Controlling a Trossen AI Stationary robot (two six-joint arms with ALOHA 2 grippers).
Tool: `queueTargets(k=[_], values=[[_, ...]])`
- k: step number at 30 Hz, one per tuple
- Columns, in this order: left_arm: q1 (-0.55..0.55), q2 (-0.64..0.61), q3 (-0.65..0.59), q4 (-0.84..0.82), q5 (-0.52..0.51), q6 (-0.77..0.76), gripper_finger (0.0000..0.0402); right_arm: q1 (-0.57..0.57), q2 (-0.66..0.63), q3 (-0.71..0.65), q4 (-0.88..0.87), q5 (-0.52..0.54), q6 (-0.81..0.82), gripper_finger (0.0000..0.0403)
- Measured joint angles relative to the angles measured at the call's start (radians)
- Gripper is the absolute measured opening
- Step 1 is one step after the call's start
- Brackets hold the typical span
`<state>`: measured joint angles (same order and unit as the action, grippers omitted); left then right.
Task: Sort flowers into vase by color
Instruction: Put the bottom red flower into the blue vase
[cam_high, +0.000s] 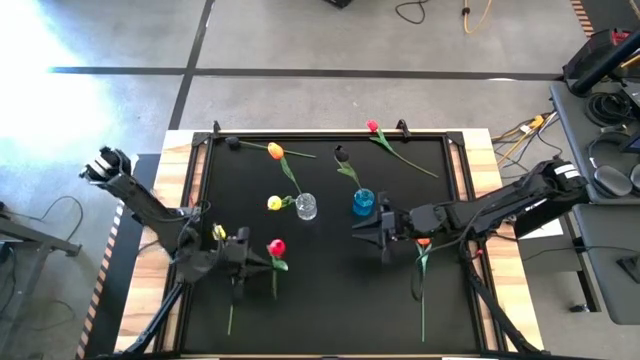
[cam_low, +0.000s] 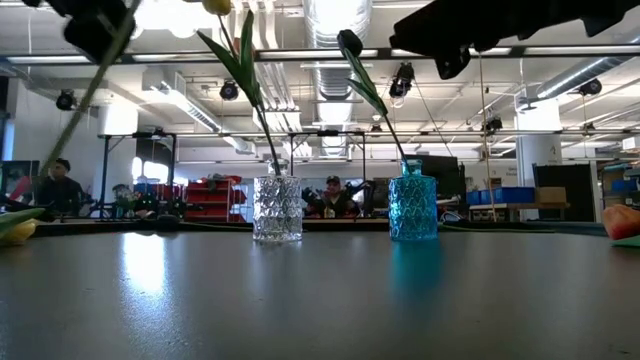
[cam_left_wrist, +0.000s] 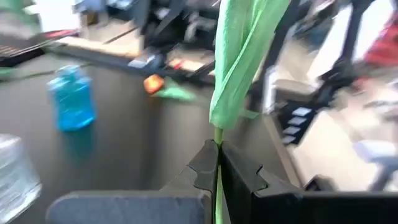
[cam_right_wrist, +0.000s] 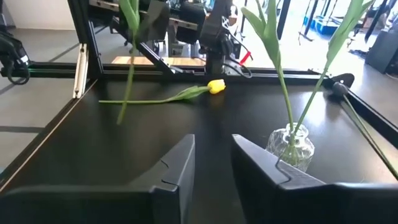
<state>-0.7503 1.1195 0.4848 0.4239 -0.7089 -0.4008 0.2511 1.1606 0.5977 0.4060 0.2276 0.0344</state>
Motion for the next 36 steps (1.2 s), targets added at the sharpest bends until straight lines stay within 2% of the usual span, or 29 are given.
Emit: queueTargets(k=[3,6,10,16,19,23,28,36], values=[[0.091,0.038,-0.071,0.238,0.145,0.072,0.0000,0.000,0.010,0.002,-0.007,0.000,0.001,0.0113],[0.170,0.086,-0.099,0.344,0.245,0.126,0.0000,0.000,0.012,0.002,-0.004,0.000,0.004,0.0123],[0.270,0.145,-0.082,0.391,0.331,0.206,0.0000,0.000,0.012,0.002,-0.004,0.009,0.028,0.0134],[0.419,0.233,0.006,0.393,0.527,0.330,0.0000,0.000,0.050,0.003,0.033,0.038,0.036,0.0151],[0.495,0.278,0.040,0.409,0.650,0.355,0.0000,-0.003,0.074,0.004,0.061,0.039,0.037,0.0156],[0.574,0.329,0.063,0.483,0.758,0.372,0.0000,-0.003,0.119,0.033,0.063,0.046,0.045,0.0157],[0.625,0.371,0.076,0.496,0.779,0.381,0.0000,-0.004,0.201,0.109,0.065,0.062,0.047,0.0157],[0.633,0.395,0.076,0.515,0.780,0.409,0.0000,-0.007,0.329,0.265,0.062,0.061,0.038,0.0157]])
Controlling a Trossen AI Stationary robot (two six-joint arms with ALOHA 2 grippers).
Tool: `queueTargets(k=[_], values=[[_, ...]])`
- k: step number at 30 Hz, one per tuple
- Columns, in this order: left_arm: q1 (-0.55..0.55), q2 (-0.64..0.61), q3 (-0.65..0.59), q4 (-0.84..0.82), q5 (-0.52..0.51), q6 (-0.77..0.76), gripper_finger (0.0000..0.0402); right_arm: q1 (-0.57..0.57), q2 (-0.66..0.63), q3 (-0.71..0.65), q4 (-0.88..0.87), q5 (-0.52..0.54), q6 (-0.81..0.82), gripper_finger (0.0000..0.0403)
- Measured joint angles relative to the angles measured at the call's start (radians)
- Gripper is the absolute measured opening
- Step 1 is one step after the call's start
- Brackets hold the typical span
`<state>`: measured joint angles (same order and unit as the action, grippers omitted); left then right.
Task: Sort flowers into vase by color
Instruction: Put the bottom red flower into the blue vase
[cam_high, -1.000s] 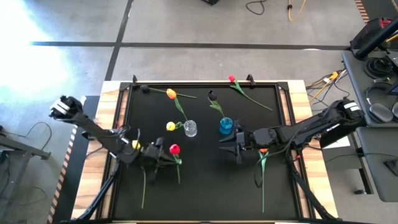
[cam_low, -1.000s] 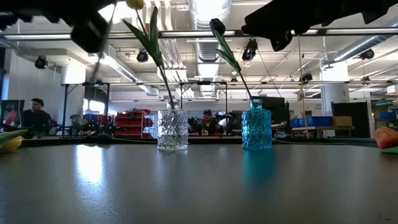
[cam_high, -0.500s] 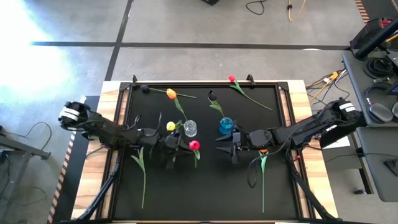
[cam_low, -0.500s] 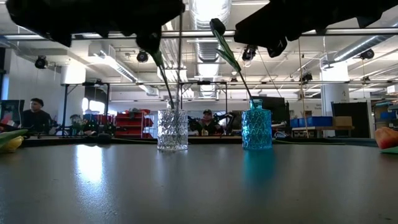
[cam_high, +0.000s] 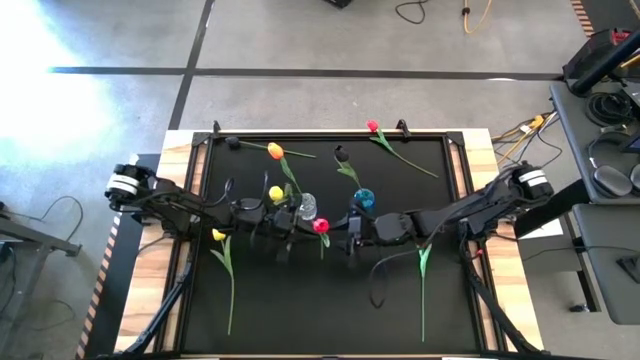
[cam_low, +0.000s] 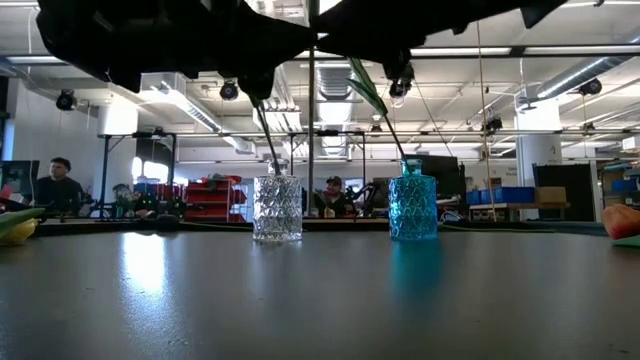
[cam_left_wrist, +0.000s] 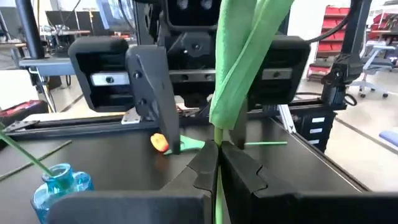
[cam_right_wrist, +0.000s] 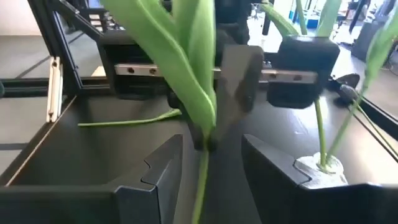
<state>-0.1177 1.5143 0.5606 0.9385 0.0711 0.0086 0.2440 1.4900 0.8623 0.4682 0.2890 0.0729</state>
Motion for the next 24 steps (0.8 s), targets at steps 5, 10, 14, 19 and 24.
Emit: queueTargets(k=[5,10,14,19,24], values=[[0.000,-0.004,-0.007,-0.001,0.000,0.001,0.0000,0.000,0.017,0.060,-0.006,0.000,-0.007,0.0148],[0.000,-0.005,-0.008,-0.003,0.000,0.001,0.0000,0.000,0.017,0.082,-0.010,0.000,-0.018,0.0117],[0.000,-0.006,-0.008,-0.002,0.000,0.002,0.0000,0.000,0.021,0.087,-0.007,0.001,-0.023,0.0058],[-0.001,-0.005,-0.008,0.012,-0.042,-0.019,0.0001,0.000,0.024,0.088,-0.002,0.009,-0.049,0.0018],[0.000,-0.006,-0.008,0.016,-0.115,-0.033,0.0021,-0.001,-0.011,0.087,-0.052,0.071,-0.113,0.0015]])
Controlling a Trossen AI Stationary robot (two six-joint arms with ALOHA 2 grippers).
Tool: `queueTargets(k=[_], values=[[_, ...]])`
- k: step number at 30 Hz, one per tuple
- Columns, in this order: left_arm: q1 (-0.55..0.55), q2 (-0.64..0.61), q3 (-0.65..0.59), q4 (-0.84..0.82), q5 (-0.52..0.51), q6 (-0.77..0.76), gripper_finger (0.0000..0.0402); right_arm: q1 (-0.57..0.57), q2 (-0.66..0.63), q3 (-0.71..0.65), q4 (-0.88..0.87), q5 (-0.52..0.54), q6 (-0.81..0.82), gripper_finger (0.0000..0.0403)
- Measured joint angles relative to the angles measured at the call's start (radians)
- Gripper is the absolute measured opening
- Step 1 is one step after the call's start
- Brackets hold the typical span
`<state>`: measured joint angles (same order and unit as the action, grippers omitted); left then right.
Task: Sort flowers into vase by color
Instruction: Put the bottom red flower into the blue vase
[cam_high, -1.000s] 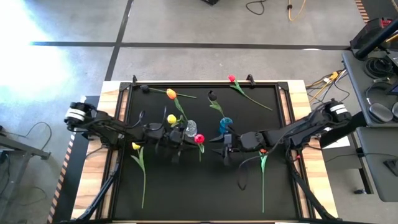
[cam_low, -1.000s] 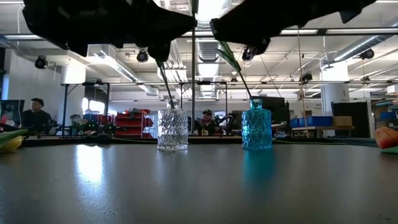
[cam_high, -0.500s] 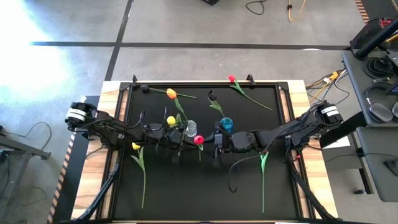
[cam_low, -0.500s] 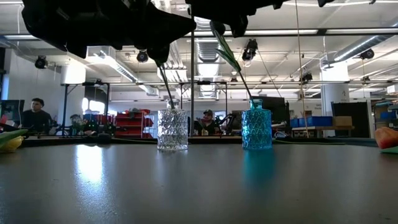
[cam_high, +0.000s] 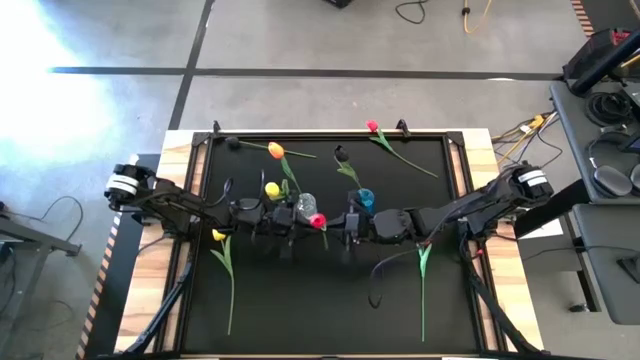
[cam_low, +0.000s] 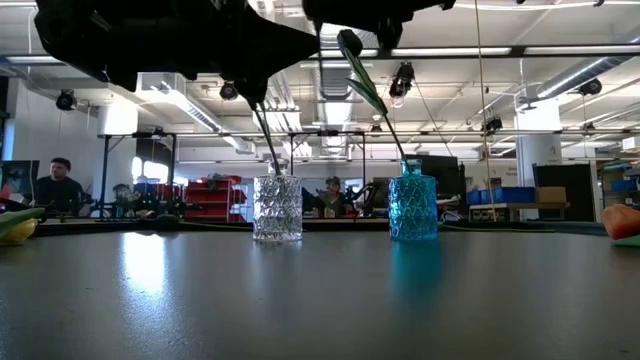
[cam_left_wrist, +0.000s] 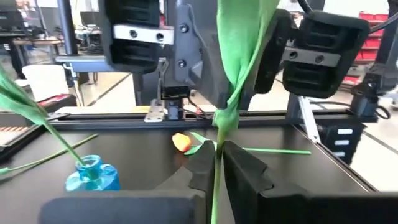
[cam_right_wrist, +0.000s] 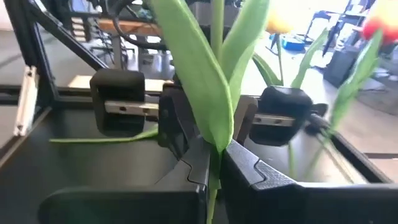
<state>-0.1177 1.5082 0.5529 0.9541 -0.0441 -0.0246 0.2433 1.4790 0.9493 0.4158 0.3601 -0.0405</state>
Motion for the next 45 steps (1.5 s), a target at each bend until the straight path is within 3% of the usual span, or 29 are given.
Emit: queueTargets(k=[12,21,27,45], values=[[0.000,0.000,-0.005,-0.013,-0.002,0.022,0.0099,0.009,-0.253,-0.010,-0.247,0.319,-0.133,0.0013],[0.000,0.000,-0.006,-0.026,-0.002,0.042,0.0112,0.007,-0.426,-0.122,-0.202,0.451,-0.187,0.0013],[0.002,0.001,-0.006,-0.029,-0.002,0.042,0.0112,-0.012,-0.469,-0.205,-0.061,0.464,-0.260,0.0013],[0.003,0.001,-0.006,-0.030,-0.011,0.042,0.0112,-0.074,-0.423,-0.233,-0.042,0.452,-0.221,0.0012]])
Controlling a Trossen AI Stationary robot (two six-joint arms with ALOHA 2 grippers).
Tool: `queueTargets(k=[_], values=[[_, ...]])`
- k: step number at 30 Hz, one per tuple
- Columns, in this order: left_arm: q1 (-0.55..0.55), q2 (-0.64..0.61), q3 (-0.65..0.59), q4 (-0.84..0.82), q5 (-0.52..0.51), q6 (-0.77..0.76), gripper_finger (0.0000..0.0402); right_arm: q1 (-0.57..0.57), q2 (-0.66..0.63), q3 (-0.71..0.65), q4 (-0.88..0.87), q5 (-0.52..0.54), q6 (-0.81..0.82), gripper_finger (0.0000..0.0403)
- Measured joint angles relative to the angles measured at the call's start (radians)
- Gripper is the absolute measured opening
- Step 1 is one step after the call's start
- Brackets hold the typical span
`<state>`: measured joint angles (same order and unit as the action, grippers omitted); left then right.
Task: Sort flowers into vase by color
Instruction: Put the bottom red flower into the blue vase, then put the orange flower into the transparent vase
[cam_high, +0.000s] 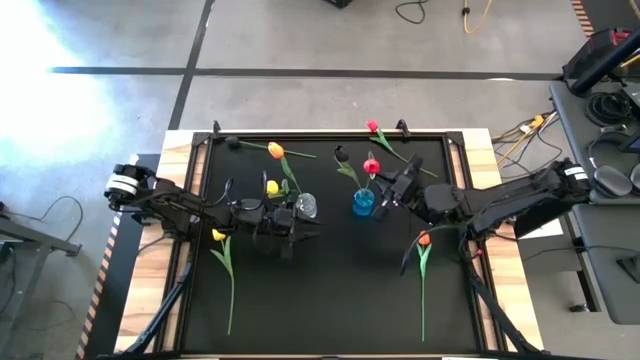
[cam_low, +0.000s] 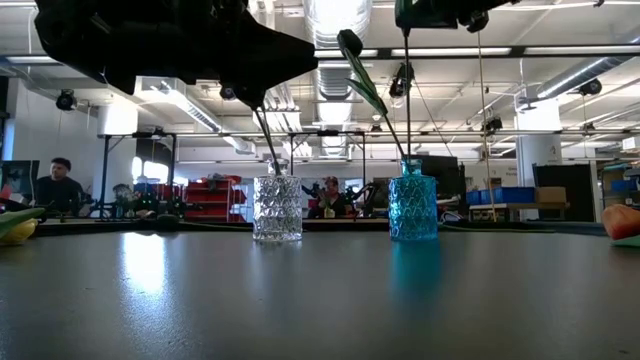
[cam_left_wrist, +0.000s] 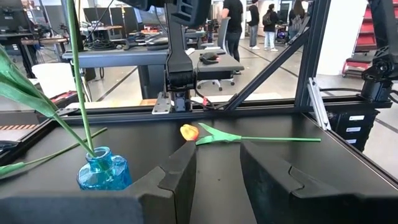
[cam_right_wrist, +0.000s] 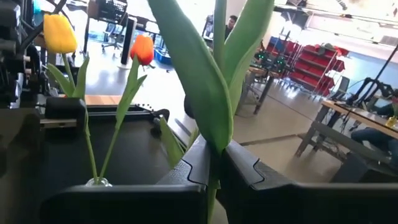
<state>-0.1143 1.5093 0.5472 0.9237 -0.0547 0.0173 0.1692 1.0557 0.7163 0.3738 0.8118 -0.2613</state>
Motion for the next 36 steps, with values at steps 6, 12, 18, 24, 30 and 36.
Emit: queueTargets(k=[6,12,18,24,30,36], values=[[0.000,0.000,0.000,-0.003,0.000,0.000,0.0112,-0.031,0.023,-0.024,-0.001,0.000,0.053,0.0013],[0.000,0.000,0.000,-0.006,0.000,0.000,0.0112,-0.086,0.080,-0.049,-0.002,0.000,0.125,0.0014],[0.000,0.000,0.000,-0.006,-0.006,0.000,0.0112,-0.124,0.146,-0.049,0.005,-0.003,0.188,0.0032],[0.000,0.000,0.000,-0.006,-0.007,0.012,0.0112,-0.137,0.166,-0.049,0.009,0.001,0.212,0.0066],[0.000,0.001,0.000,-0.005,-0.007,0.012,0.0112,-0.137,0.164,-0.017,0.000,0.000,0.208,0.0125],[0.000,0.001,0.000,-0.006,-0.007,0.023,0.0112,-0.137,0.164,-0.001,-0.003,-0.007,0.183,0.0163]])
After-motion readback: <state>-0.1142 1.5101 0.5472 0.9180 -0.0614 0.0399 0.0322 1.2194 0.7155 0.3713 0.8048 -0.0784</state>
